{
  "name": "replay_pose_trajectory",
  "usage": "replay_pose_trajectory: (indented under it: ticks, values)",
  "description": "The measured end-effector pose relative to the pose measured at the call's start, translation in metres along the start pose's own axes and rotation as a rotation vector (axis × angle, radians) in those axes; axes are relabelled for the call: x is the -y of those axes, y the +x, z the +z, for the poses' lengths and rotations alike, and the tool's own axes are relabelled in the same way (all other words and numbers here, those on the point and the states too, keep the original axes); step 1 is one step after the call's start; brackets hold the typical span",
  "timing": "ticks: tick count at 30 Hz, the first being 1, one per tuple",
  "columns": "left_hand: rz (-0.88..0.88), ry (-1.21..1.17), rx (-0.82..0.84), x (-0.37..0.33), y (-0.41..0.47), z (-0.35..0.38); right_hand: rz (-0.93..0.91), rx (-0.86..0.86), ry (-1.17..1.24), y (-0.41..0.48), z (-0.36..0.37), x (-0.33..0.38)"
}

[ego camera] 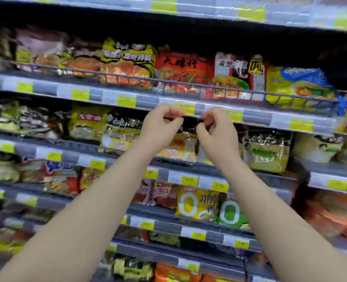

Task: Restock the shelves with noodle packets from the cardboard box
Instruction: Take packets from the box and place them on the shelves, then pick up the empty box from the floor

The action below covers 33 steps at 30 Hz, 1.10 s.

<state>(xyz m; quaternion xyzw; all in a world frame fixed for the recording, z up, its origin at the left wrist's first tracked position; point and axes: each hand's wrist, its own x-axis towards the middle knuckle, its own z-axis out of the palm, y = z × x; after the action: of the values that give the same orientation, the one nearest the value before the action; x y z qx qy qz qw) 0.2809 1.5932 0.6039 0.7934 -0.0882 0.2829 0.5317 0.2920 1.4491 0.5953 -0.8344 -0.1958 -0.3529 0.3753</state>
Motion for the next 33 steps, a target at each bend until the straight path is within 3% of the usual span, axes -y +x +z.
replay_pose_trajectory:
  ticks: [9,19,29,33]
  values:
    - [-0.492,0.032,-0.047,0.108,-0.169,-0.154,0.284,0.253,0.241,-0.160,0.122,0.086]
    - [-0.987,-0.032,-0.231,0.204,-0.356,-0.262,0.521,0.752,0.305,-0.342,0.232,0.157]
    - [-1.154,0.027,-0.302,0.289,-0.372,-0.398,0.741,0.985,0.191,-0.404,0.353,0.179]
    - [-1.171,0.044,-0.269,0.329,-0.359,-0.457,0.706,1.039,0.130,-0.396,0.410,0.207]
